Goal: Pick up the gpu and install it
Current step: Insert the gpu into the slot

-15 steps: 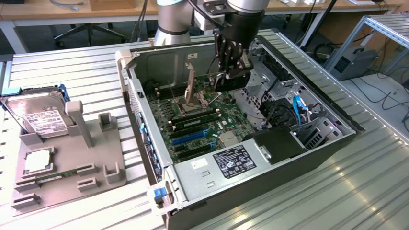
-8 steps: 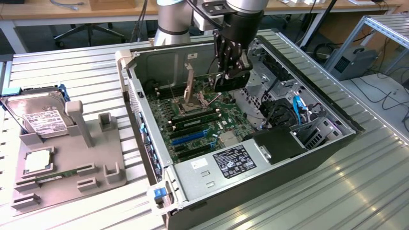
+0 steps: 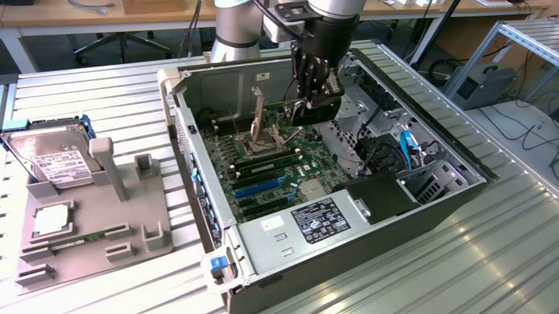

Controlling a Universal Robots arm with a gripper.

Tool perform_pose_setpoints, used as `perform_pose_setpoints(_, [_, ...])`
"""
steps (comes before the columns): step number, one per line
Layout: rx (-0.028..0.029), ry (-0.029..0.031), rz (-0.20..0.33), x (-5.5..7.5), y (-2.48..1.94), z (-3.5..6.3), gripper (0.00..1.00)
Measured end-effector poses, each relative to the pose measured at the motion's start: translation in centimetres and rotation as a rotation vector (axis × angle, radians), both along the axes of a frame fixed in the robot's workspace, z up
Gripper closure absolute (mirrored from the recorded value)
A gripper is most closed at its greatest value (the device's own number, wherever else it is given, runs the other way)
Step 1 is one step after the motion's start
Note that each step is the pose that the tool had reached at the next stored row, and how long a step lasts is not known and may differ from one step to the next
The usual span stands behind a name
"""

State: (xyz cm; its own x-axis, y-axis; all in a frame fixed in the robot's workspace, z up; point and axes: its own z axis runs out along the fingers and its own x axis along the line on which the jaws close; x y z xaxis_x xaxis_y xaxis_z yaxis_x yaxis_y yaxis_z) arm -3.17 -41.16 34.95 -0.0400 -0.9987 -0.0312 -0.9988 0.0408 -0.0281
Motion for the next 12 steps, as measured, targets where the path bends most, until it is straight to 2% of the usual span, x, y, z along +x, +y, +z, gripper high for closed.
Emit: perform_pose_setpoints(12, [0.0, 0.0, 0.0, -0.21, -0.01, -0.17, 0.73])
